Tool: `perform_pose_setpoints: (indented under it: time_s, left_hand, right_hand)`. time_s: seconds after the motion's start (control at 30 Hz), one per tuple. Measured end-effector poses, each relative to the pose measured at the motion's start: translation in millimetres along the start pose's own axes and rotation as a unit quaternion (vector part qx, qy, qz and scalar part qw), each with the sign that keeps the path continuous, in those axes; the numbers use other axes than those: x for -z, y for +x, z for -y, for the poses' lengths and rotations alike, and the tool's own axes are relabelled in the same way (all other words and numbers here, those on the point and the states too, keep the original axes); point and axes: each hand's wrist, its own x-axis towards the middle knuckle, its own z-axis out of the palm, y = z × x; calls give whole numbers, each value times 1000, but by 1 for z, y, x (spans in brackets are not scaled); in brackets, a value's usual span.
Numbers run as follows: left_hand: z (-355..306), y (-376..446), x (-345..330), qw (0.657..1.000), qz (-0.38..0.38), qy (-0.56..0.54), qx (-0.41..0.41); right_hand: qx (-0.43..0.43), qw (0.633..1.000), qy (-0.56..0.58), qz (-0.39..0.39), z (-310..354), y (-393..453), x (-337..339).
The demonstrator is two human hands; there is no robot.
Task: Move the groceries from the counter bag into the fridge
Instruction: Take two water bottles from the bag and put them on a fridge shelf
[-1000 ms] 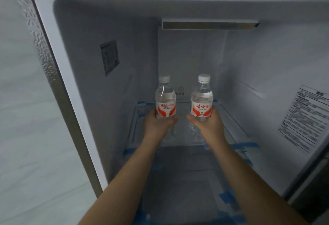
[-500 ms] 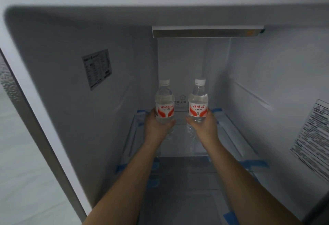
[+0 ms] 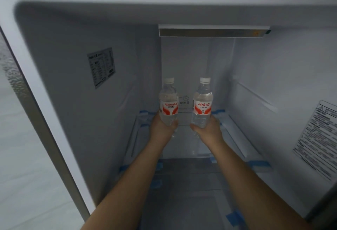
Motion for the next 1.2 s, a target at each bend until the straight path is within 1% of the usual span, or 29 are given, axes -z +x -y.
perform_pose_setpoints:
  time_s: [0.07, 0.13, 0.17, 0.23, 0.33, 0.4, 0.47, 0.53, 0.6, 0.67, 0.77, 0.87, 0.93, 1.03, 1.13, 1.2]
  left_hand:
    - [7, -8, 2, 1000, 10, -1, 30]
    - [16, -21, 4, 998, 22, 10, 51]
    - [21, -29, 6, 998, 26, 37, 43]
    - [27, -46, 11, 994, 35, 106, 1]
    - [32, -67, 22, 983, 50, 166, -59]
    - [31, -78, 30, 964, 58, 237, -106]
    - [32, -90, 36, 944, 76, 293, -134]
    - [34, -106, 43, 918, 84, 352, -162]
    - [38, -122, 49, 892, 77, 403, -189]
    - [40, -138, 51, 877, 60, 424, -220]
    - [44, -161, 52, 858, 29, 427, -283]
    - [44, -180, 61, 838, 45, 439, -321]
    - [42, -196, 68, 832, 58, 456, -312]
    - [45, -229, 76, 825, 77, 488, -274]
    - [46, -261, 80, 820, 124, 516, -215]
    - [44, -284, 80, 820, 135, 524, -186]
  right_hand:
    - [-7, 1000, -15, 12, -2, -11, 0]
    - [-12, 1000, -21, 17, 10, -30, 7]
    - [-19, 999, -21, 22, 12, -37, 10]
    - [-26, 999, -16, 31, 20, -53, 17]
    - [-20, 998, -42, 38, 31, -79, 26]
    - [3, 995, -87, 46, 34, -100, 27]
    - [31, 989, -137, 53, 36, -124, 27]
    - [64, 973, -213, 60, 37, -147, 27]
    - [86, 954, -277, 75, 34, -167, 27]
    - [103, 936, -326, 86, 26, -184, 28]
    - [135, 912, -382, 69, 17, -209, 30]
    - [135, 899, -409, 74, 16, -242, 34]
    - [138, 895, -415, 83, 8, -260, 39]
    - [125, 896, -416, 90, -4, -280, 50]
    - [133, 894, -413, 110, -12, -302, 57]
    - [142, 895, -404, 125, -17, -319, 61]
